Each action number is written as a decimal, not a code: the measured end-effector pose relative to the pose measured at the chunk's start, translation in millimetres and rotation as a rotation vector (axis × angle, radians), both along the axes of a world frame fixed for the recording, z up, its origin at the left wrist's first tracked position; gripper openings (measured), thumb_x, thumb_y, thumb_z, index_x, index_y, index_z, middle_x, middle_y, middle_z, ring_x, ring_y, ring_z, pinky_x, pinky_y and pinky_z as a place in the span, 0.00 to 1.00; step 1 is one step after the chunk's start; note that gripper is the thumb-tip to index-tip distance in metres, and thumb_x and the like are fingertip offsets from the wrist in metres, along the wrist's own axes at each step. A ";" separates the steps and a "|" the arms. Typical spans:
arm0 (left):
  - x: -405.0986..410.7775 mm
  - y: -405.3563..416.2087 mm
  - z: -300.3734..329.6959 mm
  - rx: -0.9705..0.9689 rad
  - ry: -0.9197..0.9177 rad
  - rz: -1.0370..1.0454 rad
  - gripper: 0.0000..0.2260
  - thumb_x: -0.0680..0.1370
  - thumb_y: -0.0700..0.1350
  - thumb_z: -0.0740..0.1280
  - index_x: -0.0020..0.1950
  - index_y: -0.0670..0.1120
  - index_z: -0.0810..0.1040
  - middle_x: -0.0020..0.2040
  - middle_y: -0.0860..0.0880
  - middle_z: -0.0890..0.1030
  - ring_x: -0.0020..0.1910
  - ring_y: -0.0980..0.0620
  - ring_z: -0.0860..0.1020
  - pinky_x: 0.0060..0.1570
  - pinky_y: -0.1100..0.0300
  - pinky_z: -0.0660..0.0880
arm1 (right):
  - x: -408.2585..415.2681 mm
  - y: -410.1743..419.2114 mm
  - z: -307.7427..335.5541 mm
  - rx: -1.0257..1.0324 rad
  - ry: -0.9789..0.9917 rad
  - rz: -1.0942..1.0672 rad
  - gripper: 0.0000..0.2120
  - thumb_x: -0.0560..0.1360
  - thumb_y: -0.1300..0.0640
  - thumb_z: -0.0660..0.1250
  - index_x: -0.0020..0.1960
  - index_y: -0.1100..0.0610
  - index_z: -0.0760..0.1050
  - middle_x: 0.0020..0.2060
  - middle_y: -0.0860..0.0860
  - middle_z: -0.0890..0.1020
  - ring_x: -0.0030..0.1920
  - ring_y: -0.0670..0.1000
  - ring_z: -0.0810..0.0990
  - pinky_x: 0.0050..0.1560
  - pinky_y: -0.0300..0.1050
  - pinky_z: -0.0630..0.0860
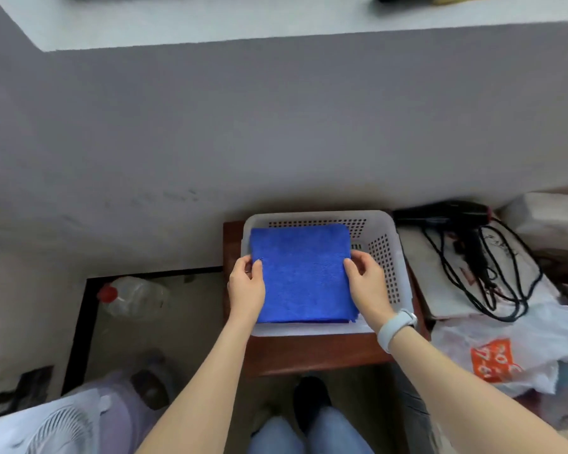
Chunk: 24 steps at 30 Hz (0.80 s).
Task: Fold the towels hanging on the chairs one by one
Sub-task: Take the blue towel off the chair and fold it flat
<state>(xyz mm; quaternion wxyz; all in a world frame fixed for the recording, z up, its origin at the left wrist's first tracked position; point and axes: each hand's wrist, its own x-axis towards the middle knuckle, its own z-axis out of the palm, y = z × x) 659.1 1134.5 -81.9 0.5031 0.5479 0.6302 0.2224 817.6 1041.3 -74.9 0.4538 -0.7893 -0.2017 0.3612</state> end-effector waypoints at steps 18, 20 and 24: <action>19.3 7.4 -65.0 0.629 0.817 -0.707 0.26 0.77 0.53 0.52 0.73 0.44 0.57 0.72 0.42 0.65 0.72 0.46 0.56 0.72 0.48 0.53 | -2.9 25.1 -78.0 -0.259 -1.027 0.673 0.28 0.75 0.47 0.51 0.74 0.51 0.51 0.73 0.60 0.60 0.73 0.60 0.51 0.71 0.57 0.46; 22.0 10.5 -66.1 0.611 0.843 -0.711 0.27 0.77 0.54 0.51 0.73 0.44 0.57 0.73 0.42 0.64 0.73 0.46 0.56 0.71 0.50 0.50 | -3.2 28.9 -80.9 -0.261 -1.015 0.676 0.29 0.75 0.46 0.51 0.74 0.51 0.50 0.73 0.59 0.59 0.73 0.60 0.50 0.71 0.56 0.45; 23.3 16.7 -61.4 0.584 0.857 -0.713 0.27 0.77 0.54 0.51 0.73 0.44 0.55 0.73 0.42 0.64 0.73 0.45 0.56 0.71 0.49 0.49 | -0.4 38.8 -72.7 -0.290 -0.945 0.702 0.28 0.76 0.46 0.48 0.73 0.52 0.45 0.74 0.56 0.49 0.74 0.59 0.45 0.73 0.56 0.40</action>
